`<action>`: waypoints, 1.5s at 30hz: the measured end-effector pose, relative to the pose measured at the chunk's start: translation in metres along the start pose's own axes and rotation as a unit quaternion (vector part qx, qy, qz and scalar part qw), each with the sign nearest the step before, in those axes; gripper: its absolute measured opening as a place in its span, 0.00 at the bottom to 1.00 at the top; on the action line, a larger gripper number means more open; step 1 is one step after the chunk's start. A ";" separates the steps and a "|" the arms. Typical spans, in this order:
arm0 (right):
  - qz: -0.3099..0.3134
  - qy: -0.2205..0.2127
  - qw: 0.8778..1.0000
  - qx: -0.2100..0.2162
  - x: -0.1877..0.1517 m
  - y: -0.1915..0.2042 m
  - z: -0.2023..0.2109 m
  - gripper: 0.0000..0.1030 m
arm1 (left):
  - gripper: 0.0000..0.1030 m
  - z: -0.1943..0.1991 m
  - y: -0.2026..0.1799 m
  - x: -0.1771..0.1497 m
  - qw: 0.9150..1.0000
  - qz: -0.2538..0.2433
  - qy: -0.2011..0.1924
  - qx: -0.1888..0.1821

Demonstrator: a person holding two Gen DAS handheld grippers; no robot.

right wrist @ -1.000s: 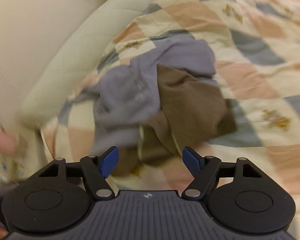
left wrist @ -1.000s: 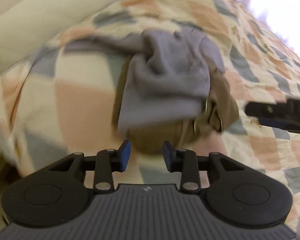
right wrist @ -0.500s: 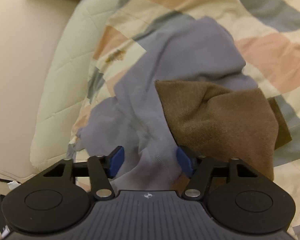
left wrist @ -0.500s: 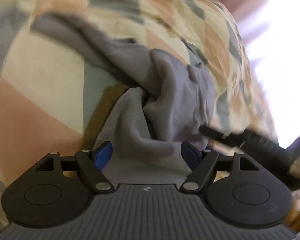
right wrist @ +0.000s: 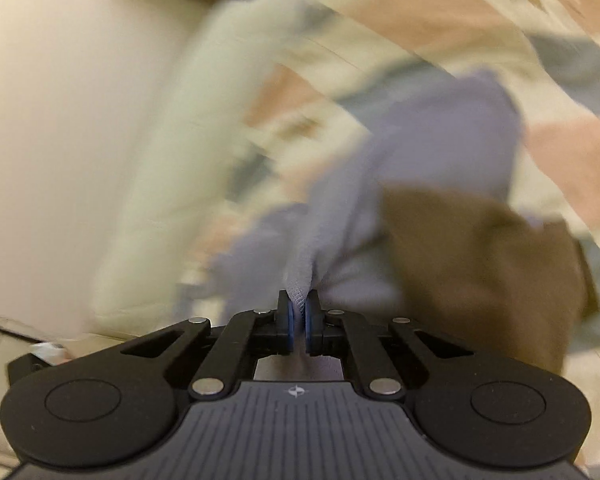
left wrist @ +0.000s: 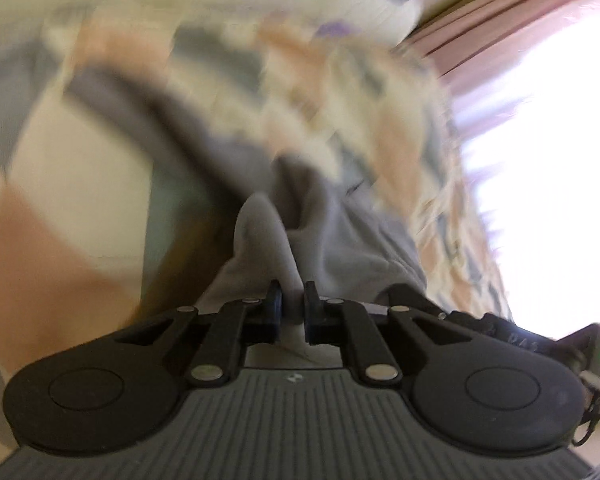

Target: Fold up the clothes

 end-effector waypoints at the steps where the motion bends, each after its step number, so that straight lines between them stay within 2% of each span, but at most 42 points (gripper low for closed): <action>1: 0.014 -0.015 1.000 0.016 0.007 0.014 0.009 0.05 | 0.07 0.015 -0.014 0.008 1.000 -0.012 -0.020 -0.009; 4: 0.056 -0.068 0.994 0.065 0.035 0.060 0.038 0.05 | 0.07 0.060 -0.058 0.032 0.995 -0.051 -0.079 -0.040; 7: 0.085 -0.126 0.983 0.100 0.058 0.097 0.081 0.05 | 0.07 0.109 -0.112 0.044 0.983 -0.100 -0.130 -0.078; 10: 0.099 -0.182 0.971 0.119 0.063 0.117 0.139 0.05 | 0.07 0.152 -0.165 0.034 0.969 -0.149 -0.160 -0.117; 12: 0.109 -0.220 0.960 0.132 0.066 0.130 0.178 0.05 | 0.07 0.178 -0.197 0.012 0.958 -0.178 -0.165 -0.149; 14: 0.106 -0.251 0.953 0.133 0.059 0.128 0.223 0.05 | 0.08 0.192 -0.224 -0.019 0.950 -0.205 -0.151 -0.180; 16: 0.090 -0.275 0.949 0.126 0.040 0.112 0.271 0.05 | 0.11 0.197 -0.244 -0.056 0.944 -0.223 -0.121 -0.211; 19: 0.045 -0.301 0.947 0.098 -0.005 0.066 0.344 0.05 | 0.16 0.180 -0.264 -0.132 0.938 -0.247 -0.038 -0.238; 21: 0.001 -0.310 0.949 0.060 -0.051 0.023 0.394 0.05 | 0.22 0.162 -0.261 -0.188 0.935 -0.266 0.025 -0.234; 23: -0.064 -0.295 0.953 -0.017 -0.100 -0.034 0.432 0.07 | 0.23 0.133 -0.248 -0.239 0.938 -0.274 0.081 -0.196; 24: -0.102 -0.282 0.952 -0.065 -0.124 -0.065 0.448 0.14 | 0.23 0.115 -0.239 -0.263 0.940 -0.273 0.111 -0.170; 25: -0.147 -0.269 0.944 -0.125 -0.153 -0.098 0.466 0.17 | 0.23 0.098 -0.229 -0.288 0.941 -0.272 0.140 -0.144; 26: -0.186 -0.262 0.930 -0.178 -0.181 -0.128 0.483 0.17 | 0.23 0.080 -0.214 -0.310 0.943 -0.262 0.168 -0.120; 28: -0.226 -0.243 0.911 -0.243 -0.234 -0.169 0.512 0.19 | 0.23 0.057 -0.193 -0.340 0.944 -0.250 0.197 -0.082; 29: -0.240 -0.234 0.905 -0.261 -0.257 -0.184 0.525 0.19 | 0.23 0.046 -0.182 -0.354 0.945 -0.251 0.201 -0.058; 31: -0.245 -0.212 0.904 -0.278 -0.287 -0.201 0.534 0.26 | 0.23 0.032 -0.171 -0.376 0.946 -0.256 0.200 -0.013; 33: -0.227 -0.183 0.910 -0.295 -0.305 -0.208 0.530 0.29 | 0.23 0.041 -0.161 -0.397 0.949 -0.244 0.200 0.006; 35: -0.186 -0.144 0.922 -0.307 -0.319 -0.209 0.518 0.30 | 0.23 0.069 -0.158 -0.420 0.953 -0.230 0.195 0.012; 38: -0.109 -0.080 0.942 -0.307 -0.335 -0.200 0.491 0.36 | 0.28 0.107 -0.156 -0.435 0.958 -0.222 0.183 0.017; 40: -0.058 -0.040 0.949 -0.307 -0.347 -0.191 0.471 0.37 | 0.29 0.117 -0.150 -0.442 0.958 -0.224 0.175 0.028; 43: 0.006 0.011 0.948 -0.319 -0.370 -0.182 0.439 0.39 | 0.30 0.123 -0.135 -0.447 0.958 -0.232 0.158 0.052; 45: 0.023 0.034 0.945 -0.324 -0.387 -0.188 0.418 0.39 | 0.32 0.125 -0.122 -0.446 0.959 -0.229 0.156 0.064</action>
Point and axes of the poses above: each gripper's, at about its wrist camera, not at the fingertips, and z roughly against the way its jaws point, y to its left, x to its top, the point moved 3 cm from there along -z, roughly the way its jaws point, and after that the axes turned 6 degrees about z, right-handed, at the moved point
